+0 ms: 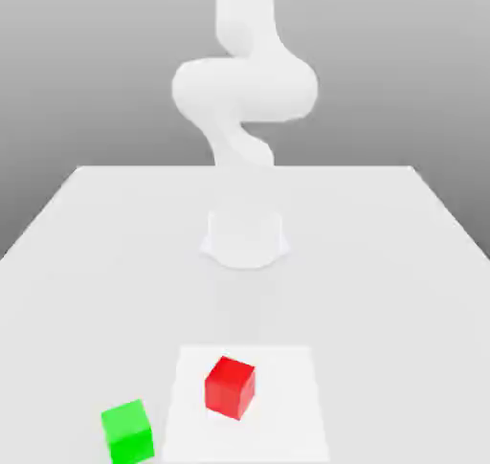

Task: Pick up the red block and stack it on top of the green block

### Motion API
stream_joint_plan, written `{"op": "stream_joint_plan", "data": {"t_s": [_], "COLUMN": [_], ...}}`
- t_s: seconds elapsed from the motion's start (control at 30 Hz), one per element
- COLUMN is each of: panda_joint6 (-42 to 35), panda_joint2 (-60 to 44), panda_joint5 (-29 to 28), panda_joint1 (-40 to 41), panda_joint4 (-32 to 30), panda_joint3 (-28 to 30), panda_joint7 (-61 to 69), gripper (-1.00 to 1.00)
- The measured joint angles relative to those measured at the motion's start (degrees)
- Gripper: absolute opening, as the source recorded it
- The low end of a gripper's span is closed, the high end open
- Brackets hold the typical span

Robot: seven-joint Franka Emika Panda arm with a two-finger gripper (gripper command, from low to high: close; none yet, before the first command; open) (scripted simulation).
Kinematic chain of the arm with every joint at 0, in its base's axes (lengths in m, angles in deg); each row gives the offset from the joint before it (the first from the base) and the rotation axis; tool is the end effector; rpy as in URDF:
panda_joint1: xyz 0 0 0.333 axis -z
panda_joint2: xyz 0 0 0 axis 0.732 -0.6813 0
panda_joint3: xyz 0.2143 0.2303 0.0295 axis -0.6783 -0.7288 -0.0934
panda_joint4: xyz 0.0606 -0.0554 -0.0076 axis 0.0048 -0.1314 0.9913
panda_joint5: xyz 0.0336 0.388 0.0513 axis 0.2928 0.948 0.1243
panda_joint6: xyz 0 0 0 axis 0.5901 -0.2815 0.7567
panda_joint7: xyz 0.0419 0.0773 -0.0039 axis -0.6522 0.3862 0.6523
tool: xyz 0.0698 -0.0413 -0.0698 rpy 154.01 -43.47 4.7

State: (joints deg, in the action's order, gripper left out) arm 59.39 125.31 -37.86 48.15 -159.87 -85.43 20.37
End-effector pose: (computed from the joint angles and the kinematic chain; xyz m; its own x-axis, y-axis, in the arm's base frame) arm 0.3817 -0.0006 0.6622 0.4965 -0.7454 0.4448 -0.5681 -0.6665 -0.4828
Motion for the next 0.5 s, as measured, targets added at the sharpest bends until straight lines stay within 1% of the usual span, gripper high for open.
{"op": "stream_joint_plan", "data": {"t_s": [0.5], "panda_joint6": [16.9], "panda_joint2": [-31.6], "panda_joint5": [-1.2], "panda_joint1": [4.8], "panda_joint4": [-14.6], "panda_joint3": [-2.9], "panda_joint7": [-14.9], "gripper": [0.00]}}
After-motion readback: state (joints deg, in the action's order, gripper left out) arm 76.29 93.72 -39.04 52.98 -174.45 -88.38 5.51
